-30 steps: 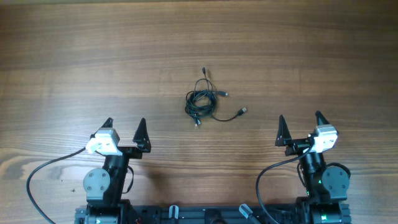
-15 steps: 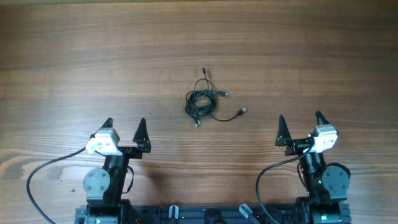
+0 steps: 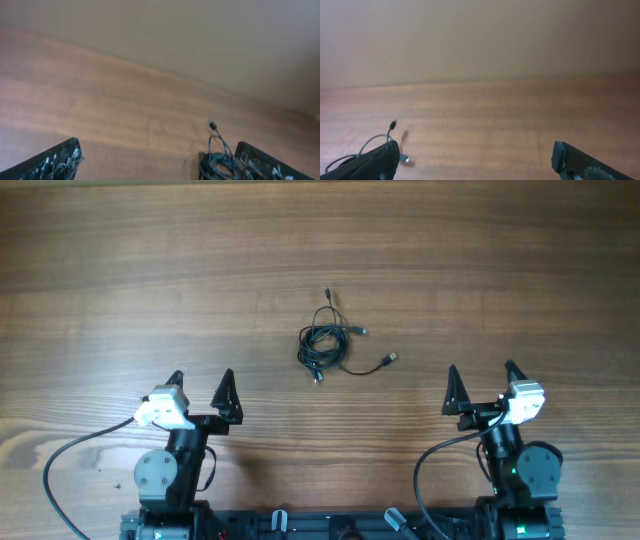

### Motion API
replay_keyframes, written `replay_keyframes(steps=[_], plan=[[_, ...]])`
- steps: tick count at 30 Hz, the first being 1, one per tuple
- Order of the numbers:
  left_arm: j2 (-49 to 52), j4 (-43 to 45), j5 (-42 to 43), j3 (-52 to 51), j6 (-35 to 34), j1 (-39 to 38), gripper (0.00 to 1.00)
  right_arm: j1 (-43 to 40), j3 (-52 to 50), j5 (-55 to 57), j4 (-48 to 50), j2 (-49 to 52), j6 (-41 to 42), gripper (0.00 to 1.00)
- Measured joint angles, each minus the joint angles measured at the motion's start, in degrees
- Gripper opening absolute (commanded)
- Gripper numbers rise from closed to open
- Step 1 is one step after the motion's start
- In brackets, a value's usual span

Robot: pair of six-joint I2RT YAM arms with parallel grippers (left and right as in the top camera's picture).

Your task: Untangle cables

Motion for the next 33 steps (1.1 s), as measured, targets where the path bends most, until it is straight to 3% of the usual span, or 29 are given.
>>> replay_keyframes(steps=[6, 21, 29, 33], plan=[[6.7, -8.2, 0.0, 5.5, -1.7, 0.0, 1.0, 0.0, 4.9, 0.0, -7.1, 4.8, 1.4, 1.0], [44.0, -30.6, 2.5, 38.8, -2.4, 0.0, 1.0, 0.0, 33.1, -2.3, -30.9, 31.7, 1.9, 1.0], [55.6, -34.5, 6.2, 45.8, -2.4, 0.0, 1.0, 0.0, 44.5, -2.9, -42.6, 44.3, 1.9, 1.0], [57.8, -31.1, 9.5, 45.8, -2.6, 0.0, 1.0, 0.0, 49.2, -3.4, -47.6, 50.4, 1.9, 1.0]])
